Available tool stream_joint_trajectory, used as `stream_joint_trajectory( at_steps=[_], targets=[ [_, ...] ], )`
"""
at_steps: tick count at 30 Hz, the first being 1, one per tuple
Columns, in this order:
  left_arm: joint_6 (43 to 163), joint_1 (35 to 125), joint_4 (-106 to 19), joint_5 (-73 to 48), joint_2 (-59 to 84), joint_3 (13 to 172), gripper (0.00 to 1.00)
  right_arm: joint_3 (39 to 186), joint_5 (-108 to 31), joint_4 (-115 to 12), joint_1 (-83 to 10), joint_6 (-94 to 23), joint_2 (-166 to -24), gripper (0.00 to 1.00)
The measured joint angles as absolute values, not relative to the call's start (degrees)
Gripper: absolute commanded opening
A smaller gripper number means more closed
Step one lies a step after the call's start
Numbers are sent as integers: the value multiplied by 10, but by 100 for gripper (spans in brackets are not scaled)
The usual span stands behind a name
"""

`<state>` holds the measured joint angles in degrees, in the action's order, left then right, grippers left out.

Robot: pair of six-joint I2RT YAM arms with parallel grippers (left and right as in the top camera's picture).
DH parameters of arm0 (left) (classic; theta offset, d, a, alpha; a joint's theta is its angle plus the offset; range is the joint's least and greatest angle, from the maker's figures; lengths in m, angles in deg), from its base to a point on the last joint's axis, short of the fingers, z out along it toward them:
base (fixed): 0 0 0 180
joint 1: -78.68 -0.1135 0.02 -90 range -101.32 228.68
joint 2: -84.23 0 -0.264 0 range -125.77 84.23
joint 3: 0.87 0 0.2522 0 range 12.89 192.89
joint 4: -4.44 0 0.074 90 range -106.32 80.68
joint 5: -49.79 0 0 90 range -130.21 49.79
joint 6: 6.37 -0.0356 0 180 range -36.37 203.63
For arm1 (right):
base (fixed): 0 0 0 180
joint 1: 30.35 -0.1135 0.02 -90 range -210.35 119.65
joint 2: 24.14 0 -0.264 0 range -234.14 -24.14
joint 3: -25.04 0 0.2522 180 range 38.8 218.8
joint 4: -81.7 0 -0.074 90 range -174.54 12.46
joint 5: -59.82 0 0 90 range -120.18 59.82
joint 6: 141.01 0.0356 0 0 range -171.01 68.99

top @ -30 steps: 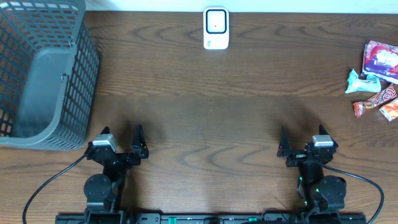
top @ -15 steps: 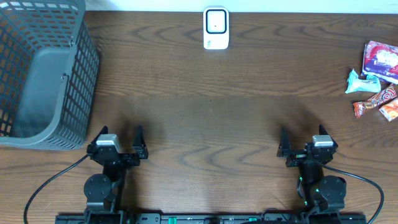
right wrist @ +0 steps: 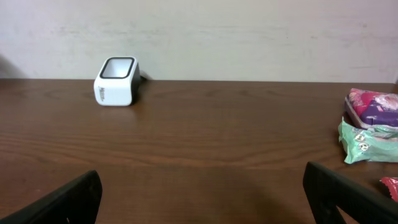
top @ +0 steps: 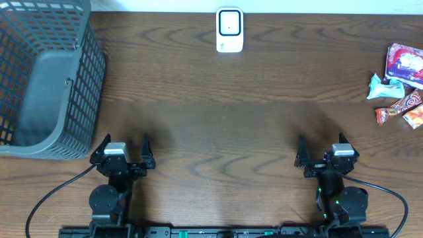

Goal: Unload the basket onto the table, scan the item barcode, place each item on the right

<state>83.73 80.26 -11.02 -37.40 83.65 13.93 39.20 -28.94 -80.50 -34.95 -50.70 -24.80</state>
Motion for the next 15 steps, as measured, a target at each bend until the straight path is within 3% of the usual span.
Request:
stream_joint_trajectory(
  at_steps=[15],
  targets=[
    [806,803,-110,-371,837,139,98,392,-289,-805,-349,-507,-248,99]
  ],
)
